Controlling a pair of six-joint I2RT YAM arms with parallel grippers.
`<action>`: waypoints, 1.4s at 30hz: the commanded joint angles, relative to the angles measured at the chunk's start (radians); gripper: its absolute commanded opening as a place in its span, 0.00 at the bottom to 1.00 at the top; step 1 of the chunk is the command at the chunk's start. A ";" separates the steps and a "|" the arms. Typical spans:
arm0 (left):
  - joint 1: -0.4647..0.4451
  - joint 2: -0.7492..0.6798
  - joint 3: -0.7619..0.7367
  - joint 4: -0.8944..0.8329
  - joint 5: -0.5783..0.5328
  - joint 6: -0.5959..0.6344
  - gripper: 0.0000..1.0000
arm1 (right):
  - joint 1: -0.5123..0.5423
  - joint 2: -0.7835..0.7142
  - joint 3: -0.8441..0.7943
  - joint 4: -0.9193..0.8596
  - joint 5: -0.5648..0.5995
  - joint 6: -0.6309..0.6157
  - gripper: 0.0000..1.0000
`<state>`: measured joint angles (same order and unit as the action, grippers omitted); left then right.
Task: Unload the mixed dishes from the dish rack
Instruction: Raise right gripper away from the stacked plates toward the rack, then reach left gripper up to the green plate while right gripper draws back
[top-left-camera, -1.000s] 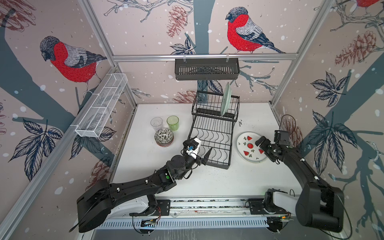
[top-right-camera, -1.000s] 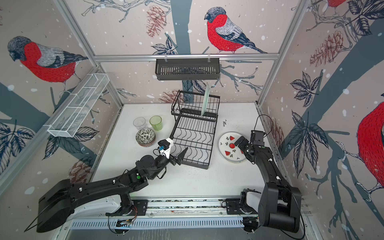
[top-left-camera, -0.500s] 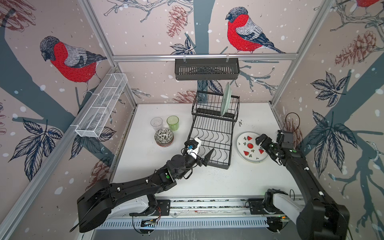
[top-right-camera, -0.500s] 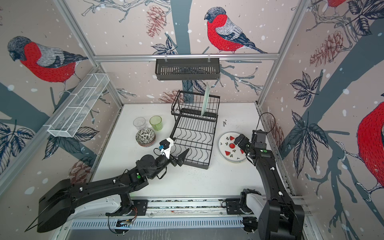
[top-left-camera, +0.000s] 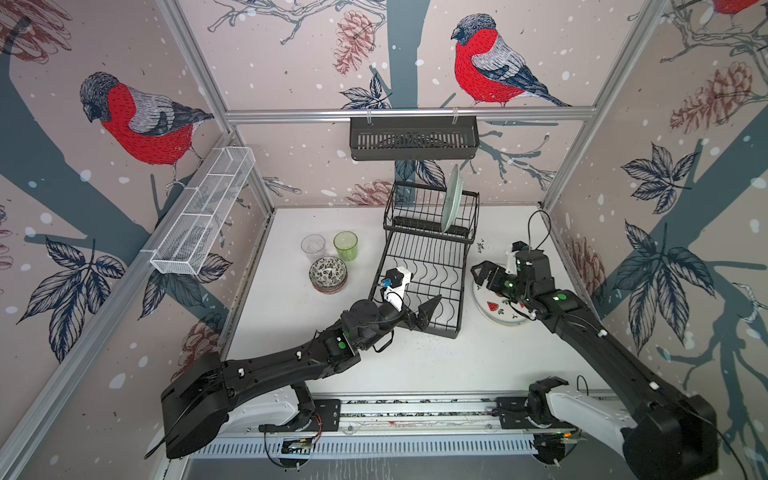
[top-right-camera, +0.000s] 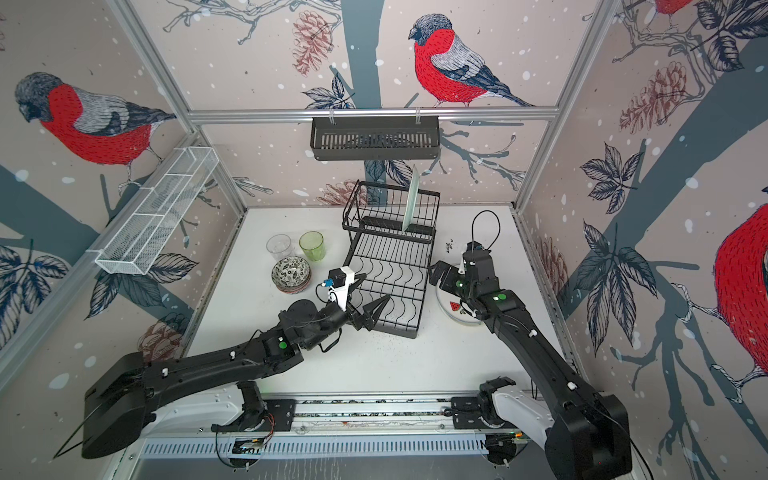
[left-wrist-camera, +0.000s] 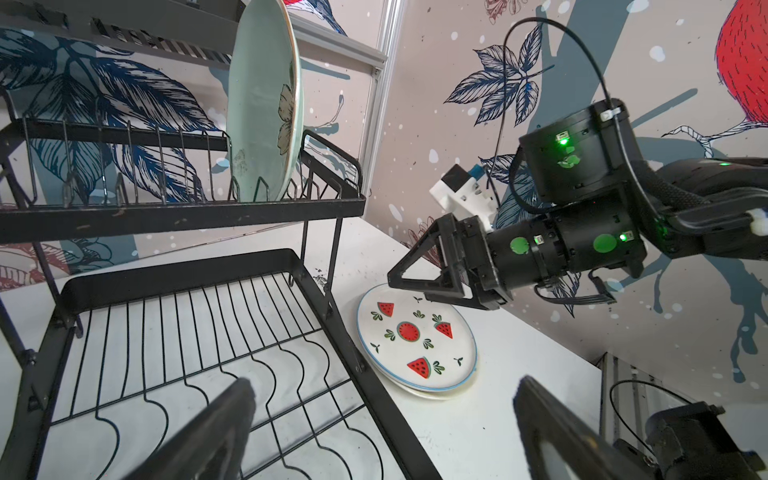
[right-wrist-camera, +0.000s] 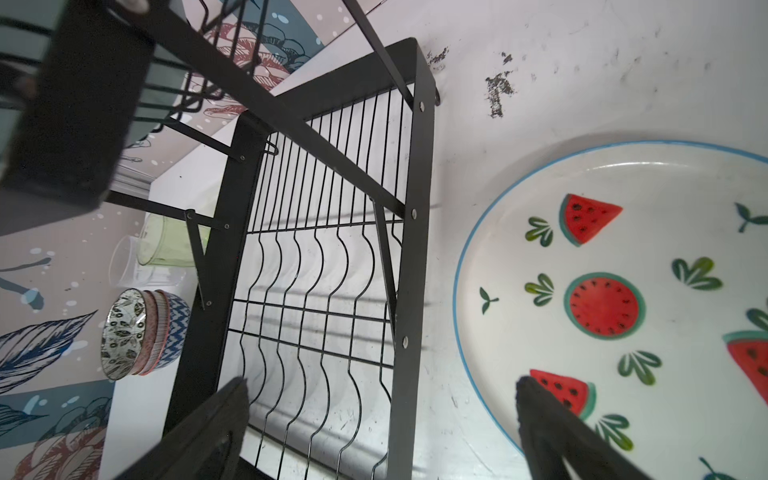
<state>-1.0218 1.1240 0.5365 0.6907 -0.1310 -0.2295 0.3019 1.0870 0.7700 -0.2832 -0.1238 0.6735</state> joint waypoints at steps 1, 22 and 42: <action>0.002 -0.005 0.011 -0.007 0.003 -0.014 0.97 | 0.015 0.043 0.035 0.061 0.066 -0.035 1.00; 0.002 -0.007 -0.029 -0.021 -0.071 0.059 0.97 | -0.010 0.348 0.135 0.332 0.105 -0.220 0.54; 0.002 -0.027 -0.055 -0.039 -0.122 0.105 0.97 | -0.011 0.568 0.298 0.357 0.049 -0.229 0.43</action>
<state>-1.0210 1.0985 0.4831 0.6369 -0.2413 -0.1452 0.2878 1.6287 1.0363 0.0338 -0.0105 0.4450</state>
